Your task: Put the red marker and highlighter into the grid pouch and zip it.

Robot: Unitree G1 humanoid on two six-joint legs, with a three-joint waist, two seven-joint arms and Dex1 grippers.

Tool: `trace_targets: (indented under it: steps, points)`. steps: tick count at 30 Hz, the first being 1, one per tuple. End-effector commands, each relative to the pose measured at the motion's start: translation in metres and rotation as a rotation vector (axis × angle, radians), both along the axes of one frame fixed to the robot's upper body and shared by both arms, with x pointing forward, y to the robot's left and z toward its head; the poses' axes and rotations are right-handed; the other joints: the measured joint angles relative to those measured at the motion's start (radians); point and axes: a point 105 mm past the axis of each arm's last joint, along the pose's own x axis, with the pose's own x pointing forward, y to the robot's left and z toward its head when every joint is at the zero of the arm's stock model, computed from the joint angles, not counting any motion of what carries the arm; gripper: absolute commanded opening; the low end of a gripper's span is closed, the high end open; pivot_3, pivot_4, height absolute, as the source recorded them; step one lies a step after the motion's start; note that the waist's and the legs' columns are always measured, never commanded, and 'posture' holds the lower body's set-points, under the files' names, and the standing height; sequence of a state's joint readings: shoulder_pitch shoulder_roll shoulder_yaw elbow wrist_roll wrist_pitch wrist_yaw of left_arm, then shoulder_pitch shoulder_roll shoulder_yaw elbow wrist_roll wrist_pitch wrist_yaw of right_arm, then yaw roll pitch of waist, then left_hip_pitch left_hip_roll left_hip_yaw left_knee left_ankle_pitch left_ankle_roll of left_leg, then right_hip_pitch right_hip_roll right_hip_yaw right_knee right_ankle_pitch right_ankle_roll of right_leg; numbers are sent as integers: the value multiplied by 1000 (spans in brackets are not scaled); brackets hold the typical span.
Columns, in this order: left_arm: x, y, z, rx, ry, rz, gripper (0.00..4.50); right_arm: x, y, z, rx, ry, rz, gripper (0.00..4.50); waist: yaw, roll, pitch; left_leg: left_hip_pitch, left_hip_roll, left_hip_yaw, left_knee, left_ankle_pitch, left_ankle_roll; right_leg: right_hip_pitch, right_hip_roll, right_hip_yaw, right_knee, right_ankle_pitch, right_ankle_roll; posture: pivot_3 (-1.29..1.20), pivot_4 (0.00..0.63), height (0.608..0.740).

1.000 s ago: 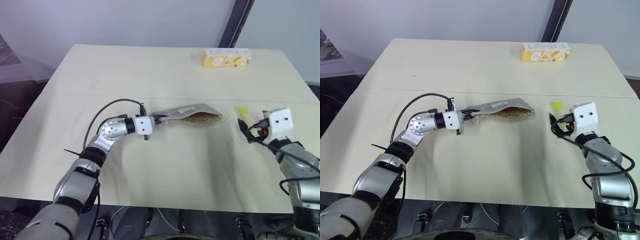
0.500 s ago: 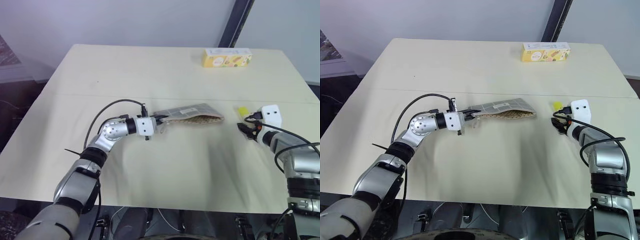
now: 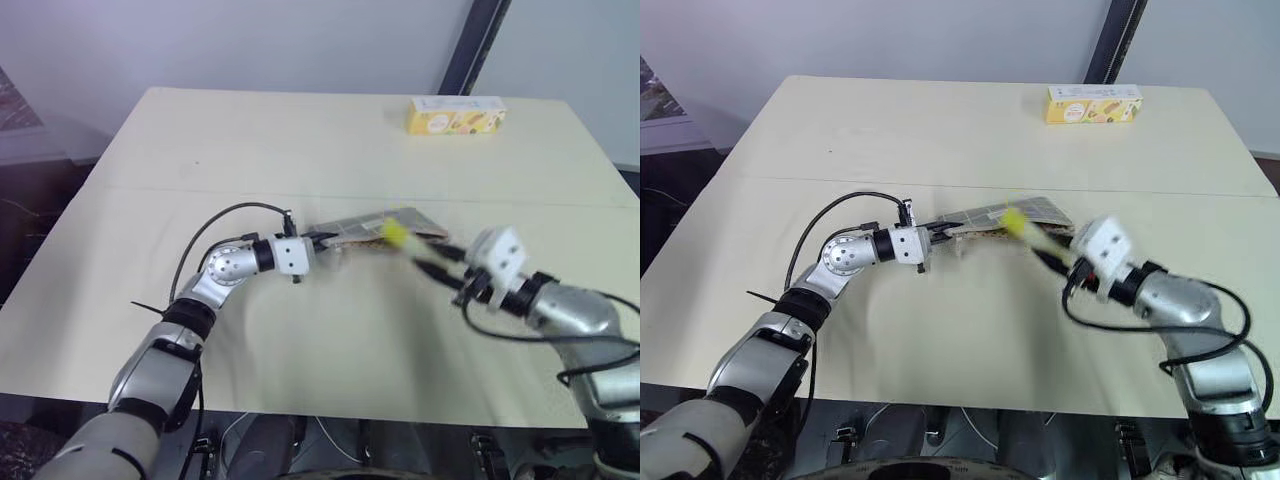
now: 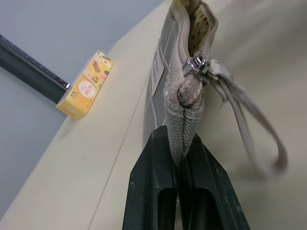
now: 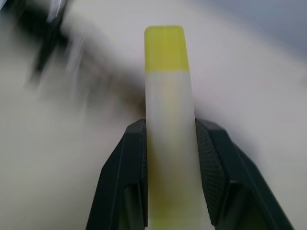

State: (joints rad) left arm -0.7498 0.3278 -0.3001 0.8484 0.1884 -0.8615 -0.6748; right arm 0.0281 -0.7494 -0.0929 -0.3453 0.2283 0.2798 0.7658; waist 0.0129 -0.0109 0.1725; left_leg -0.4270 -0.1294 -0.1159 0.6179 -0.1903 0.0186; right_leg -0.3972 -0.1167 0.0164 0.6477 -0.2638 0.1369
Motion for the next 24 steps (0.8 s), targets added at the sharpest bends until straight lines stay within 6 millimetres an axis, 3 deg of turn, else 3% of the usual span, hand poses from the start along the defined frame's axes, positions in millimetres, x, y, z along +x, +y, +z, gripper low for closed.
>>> trace_targets:
  steps: [1, 10, 17, 24]
  points:
    - [0, -5, 14, -19, -57, -26, 0, 5, -14, 11, -66, -88, -27, 852, -4, 0, 0, 0, 0, 0, 0, 0, 0, 1, 0, 0, 0, 0, 0, 0, 150, 740]
    - [-8, -9, 16, 6, -99, -90, 0, 17, -11, 21, -86, -102, -36, 852, -2, 0, 0, 0, 2, 0, -2, 0, 0, 1, 3, 1, 0, 0, 0, 0, 150, 740]
    - [-19, -12, 19, 48, -159, -170, 0, 18, 22, 37, -4, -33, 41, 852, 0, 0, 0, 0, 2, -1, -2, 0, 0, 1, 2, 0, 0, 0, 0, 0, 150, 740]
    - [-22, -19, 25, -13, -144, -197, 0, 21, 57, 37, -236, -160, 234, 852, -1, 0, 0, 0, 1, -1, -2, 0, 0, -2, 0, 0, 0, 0, 0, 0, 150, 740]
